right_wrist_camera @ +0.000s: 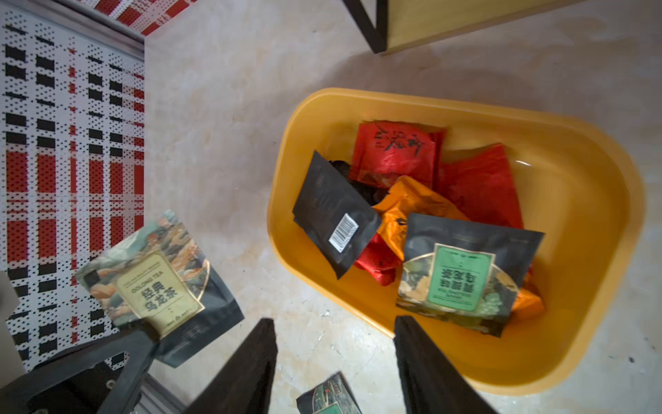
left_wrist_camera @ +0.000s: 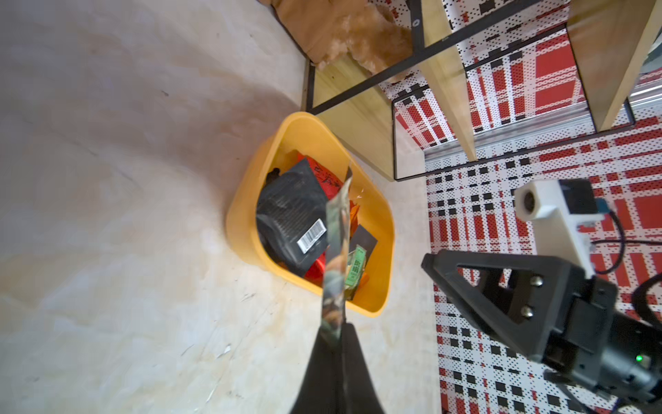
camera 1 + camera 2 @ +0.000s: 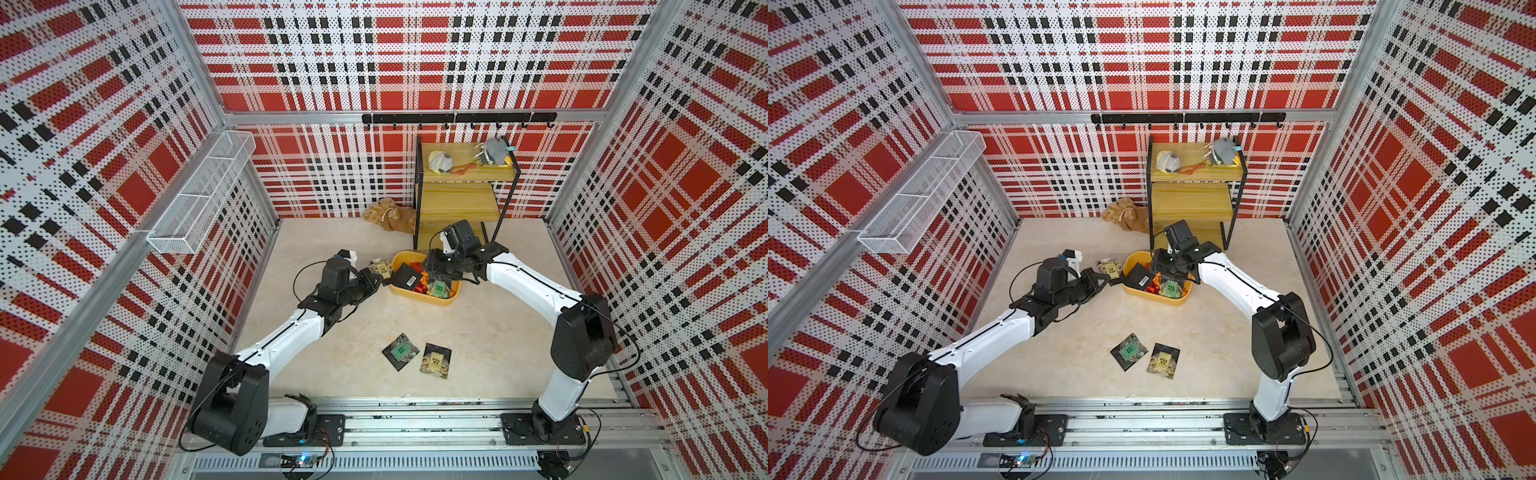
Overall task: Put the tea bags into the storage box
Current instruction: Place the tea bag in the storage box, then pick up the tea bag from the center of the board.
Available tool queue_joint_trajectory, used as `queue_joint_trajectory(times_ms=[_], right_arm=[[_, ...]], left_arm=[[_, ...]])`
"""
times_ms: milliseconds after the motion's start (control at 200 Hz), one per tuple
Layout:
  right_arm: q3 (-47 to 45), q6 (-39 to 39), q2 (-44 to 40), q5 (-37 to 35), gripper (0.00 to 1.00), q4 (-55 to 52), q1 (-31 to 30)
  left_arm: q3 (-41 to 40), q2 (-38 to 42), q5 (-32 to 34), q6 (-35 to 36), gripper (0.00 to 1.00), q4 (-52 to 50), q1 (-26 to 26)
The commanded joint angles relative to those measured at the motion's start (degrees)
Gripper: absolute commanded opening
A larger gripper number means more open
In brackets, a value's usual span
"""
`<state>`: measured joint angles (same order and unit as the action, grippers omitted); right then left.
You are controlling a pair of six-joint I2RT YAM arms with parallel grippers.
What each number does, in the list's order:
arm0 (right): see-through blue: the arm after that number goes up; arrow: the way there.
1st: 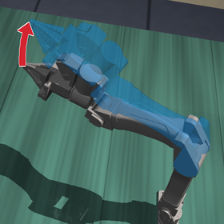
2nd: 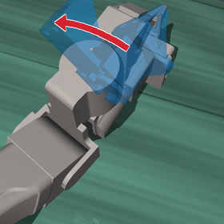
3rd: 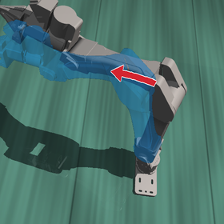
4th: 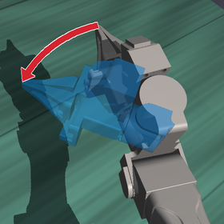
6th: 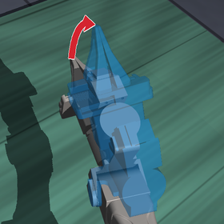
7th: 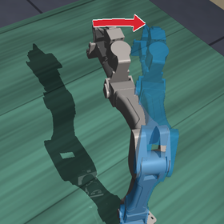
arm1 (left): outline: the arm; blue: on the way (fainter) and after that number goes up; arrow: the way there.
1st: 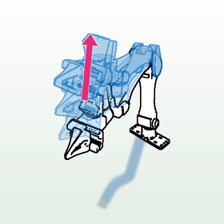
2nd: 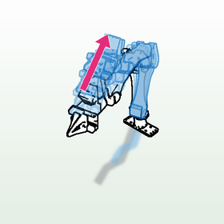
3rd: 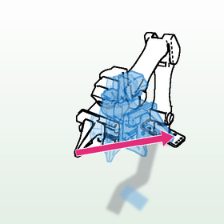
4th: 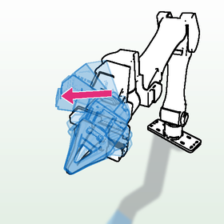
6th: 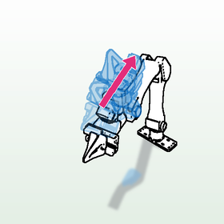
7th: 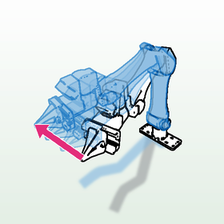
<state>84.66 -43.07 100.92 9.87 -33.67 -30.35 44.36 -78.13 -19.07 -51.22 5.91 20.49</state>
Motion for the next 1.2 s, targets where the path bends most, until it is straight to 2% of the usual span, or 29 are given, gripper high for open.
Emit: queue_joint_trajectory(times_ms=[0,236,261,296,326,446,521,561,777,997,1198], right_arm=[[-1.8,1.2,-3.1,-0.3,0.59,-0.3,0.2],[-5.1,1.1,-6.7,-0.8,0.60,-0.7,1.7],[-5.2,1.2,-6.8,-0.9,0.60,-1.0,1.7],[-5.1,1.5,-7.1,-0.9,0.60,-1.6,1.7],[-5.2,1.6,-7.3,-0.8,0.60,-1.9,1.6],[-6.6,1.5,-8.2,-0.1,0.60,-1.8,1.6],[-7.7,1.5,-8.7,0.5,0.60,-1.6,1.5],[-8.4,1.5,-9.1,0.5,0.60,-1.6,1.3],[-11.5,-0.2,-8.7,-0.2,0.60,0.4,-4.2],[-17.5,-7.3,-4.8,0.3,0.60,8.9,-13.3],[-19.7,-10.5,-1.4,1.8,0.60,13.1,-17.8]], left_arm=[[2.2,-6.3,-1.3,-2.2,0.00,7.3,2.9],[6.9,-19.3,-1.4,-4.1,0.00,14.3,7.4],[7.6,-20.2,-1.2,-4.0,0.04,14.1,7.8],[8.5,-21.2,-0.9,-3.8,0.19,13.8,8.0],[9.2,-21.8,-0.9,-3.6,0.28,13.6,8.3],[9.8,-21.2,0.6,-3.1,0.42,11.7,9.2],[8.7,-18.5,2.1,-2.6,0.46,10.2,9.3],[7.8,-16.5,3.3,-2.3,0.53,9.2,9.2],[1.1,-2.4,8.8,-1.7,0.62,1.0,8.4],[-15.9,14.1,12.2,-9.7,0.67,0.3,11.6],[-29.1,25.9,15.5,-17.8,0.67,1.1,16.6]])
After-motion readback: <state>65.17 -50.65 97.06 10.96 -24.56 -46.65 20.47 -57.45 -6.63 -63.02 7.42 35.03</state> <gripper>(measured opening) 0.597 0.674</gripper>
